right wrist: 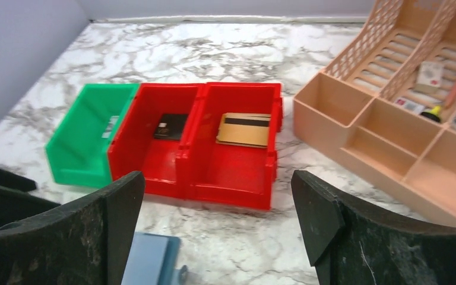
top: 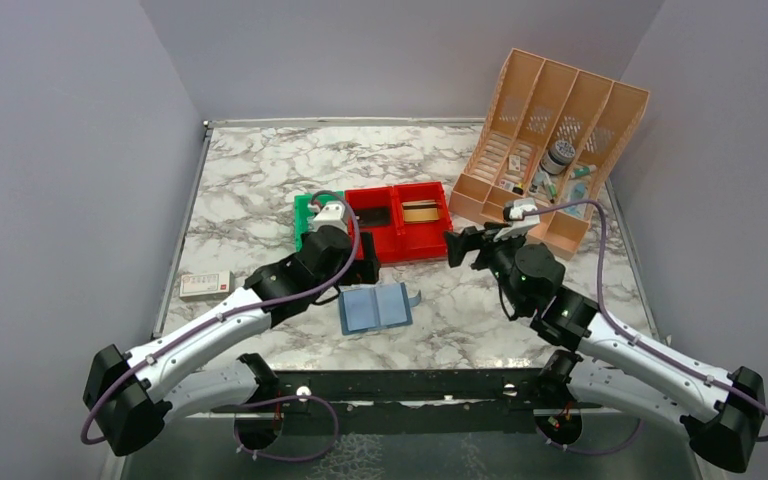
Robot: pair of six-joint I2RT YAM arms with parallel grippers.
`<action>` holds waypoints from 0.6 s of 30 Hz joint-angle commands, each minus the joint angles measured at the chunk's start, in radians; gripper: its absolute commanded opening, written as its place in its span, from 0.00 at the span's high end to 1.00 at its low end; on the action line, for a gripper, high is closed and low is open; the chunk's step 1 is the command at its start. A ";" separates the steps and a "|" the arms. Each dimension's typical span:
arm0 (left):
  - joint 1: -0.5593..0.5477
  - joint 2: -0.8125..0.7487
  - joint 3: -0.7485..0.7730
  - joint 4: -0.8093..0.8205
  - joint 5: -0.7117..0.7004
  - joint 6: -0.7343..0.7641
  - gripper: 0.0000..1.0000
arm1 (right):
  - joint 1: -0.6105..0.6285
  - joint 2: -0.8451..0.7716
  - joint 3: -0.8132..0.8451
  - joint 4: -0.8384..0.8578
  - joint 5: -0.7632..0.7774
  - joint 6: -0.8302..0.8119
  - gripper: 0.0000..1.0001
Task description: Take the credit cards out of the card holder
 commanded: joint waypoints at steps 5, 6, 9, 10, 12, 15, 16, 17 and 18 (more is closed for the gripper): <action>0.003 0.046 0.223 -0.090 -0.366 0.208 0.01 | -0.068 -0.018 0.136 -0.145 0.048 -0.159 0.00; 0.012 0.030 0.225 -0.104 -0.398 0.213 0.01 | -0.108 -0.014 0.146 -0.166 0.004 -0.146 0.00; 0.066 -0.056 0.207 -0.127 -0.408 0.223 0.01 | -0.310 0.028 0.162 -0.205 -0.252 -0.094 0.00; 0.087 -0.091 0.194 -0.130 -0.401 0.226 0.01 | -0.383 0.052 0.174 -0.230 -0.329 -0.073 0.00; 0.124 -0.162 0.177 -0.141 -0.395 0.238 0.01 | -0.465 0.086 0.194 -0.251 -0.406 -0.056 0.00; 0.132 -0.232 0.187 -0.162 -0.417 0.238 0.01 | -0.467 0.079 0.213 -0.265 -0.409 -0.096 0.00; 0.132 -0.241 0.203 -0.172 -0.410 0.242 0.01 | -0.467 0.066 0.214 -0.271 -0.399 -0.114 0.00; 0.132 -0.245 0.220 -0.188 -0.413 0.241 0.01 | -0.468 0.052 0.216 -0.277 -0.368 -0.108 0.00; 0.132 -0.245 0.234 -0.203 -0.417 0.241 0.01 | -0.467 0.035 0.226 -0.295 -0.333 -0.096 0.00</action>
